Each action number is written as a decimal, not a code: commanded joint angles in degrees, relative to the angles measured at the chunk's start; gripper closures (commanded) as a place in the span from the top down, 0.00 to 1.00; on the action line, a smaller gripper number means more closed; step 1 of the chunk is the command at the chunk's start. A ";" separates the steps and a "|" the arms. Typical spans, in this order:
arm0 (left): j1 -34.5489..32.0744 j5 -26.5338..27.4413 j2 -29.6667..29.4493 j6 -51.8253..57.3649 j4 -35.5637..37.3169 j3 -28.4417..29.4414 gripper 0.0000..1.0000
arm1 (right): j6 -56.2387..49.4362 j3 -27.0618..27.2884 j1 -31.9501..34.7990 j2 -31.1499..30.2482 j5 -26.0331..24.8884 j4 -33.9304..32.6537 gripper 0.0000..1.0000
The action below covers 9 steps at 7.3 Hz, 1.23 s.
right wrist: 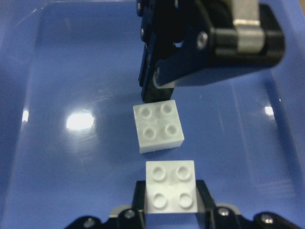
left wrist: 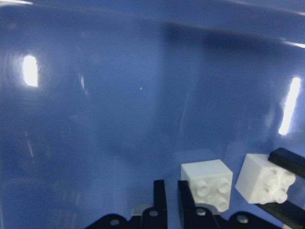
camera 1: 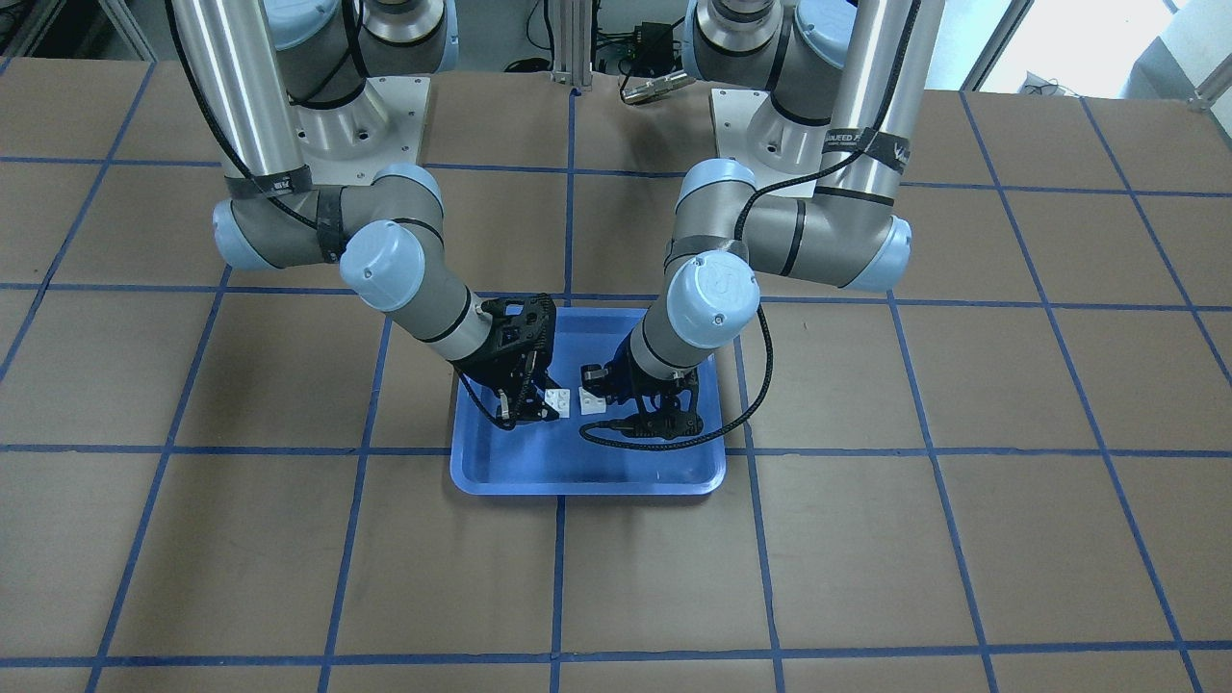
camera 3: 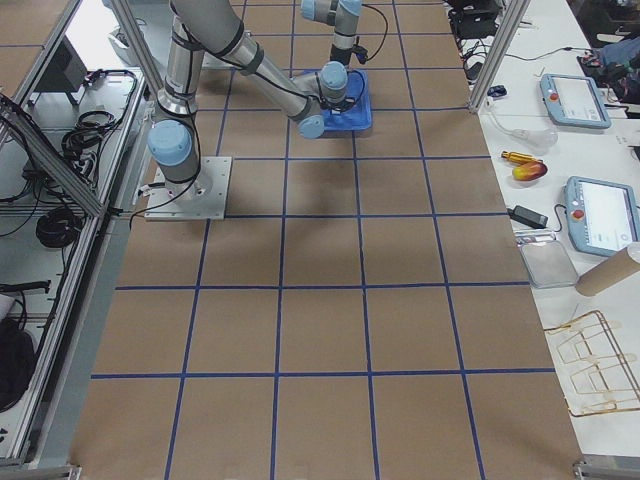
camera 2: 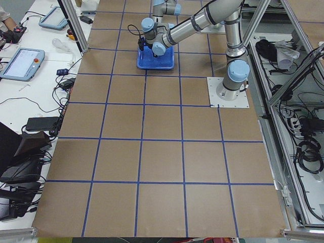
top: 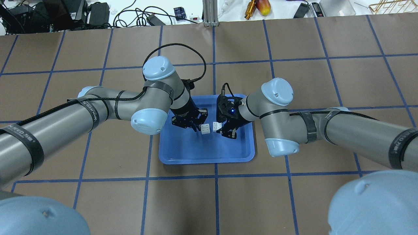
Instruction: Assemble white blocks and place on blue tray
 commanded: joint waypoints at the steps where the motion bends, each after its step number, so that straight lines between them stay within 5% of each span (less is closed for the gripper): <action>1: 0.00 0.07 0.06 -0.09 0.00 -0.08 0.22 | 0.00 -0.09 0.90 0.15 0.04 0.08 0.00; 4: 0.00 0.07 0.06 -0.09 0.00 -0.08 0.22 | 0.35 -0.09 0.90 0.15 0.13 0.52 0.04; 5: 0.00 0.07 0.06 -0.35 0.00 -0.08 0.22 | 0.35 -0.09 0.90 0.15 0.13 0.52 0.59; 6: 0.00 -0.02 0.06 -0.26 0.00 -0.08 0.22 | 0.35 -0.09 0.90 0.15 2.04 0.35 0.67; 9: 0.00 -0.02 0.06 -0.35 0.00 -0.08 0.22 | 0.53 -0.09 0.90 0.15 2.33 0.61 0.68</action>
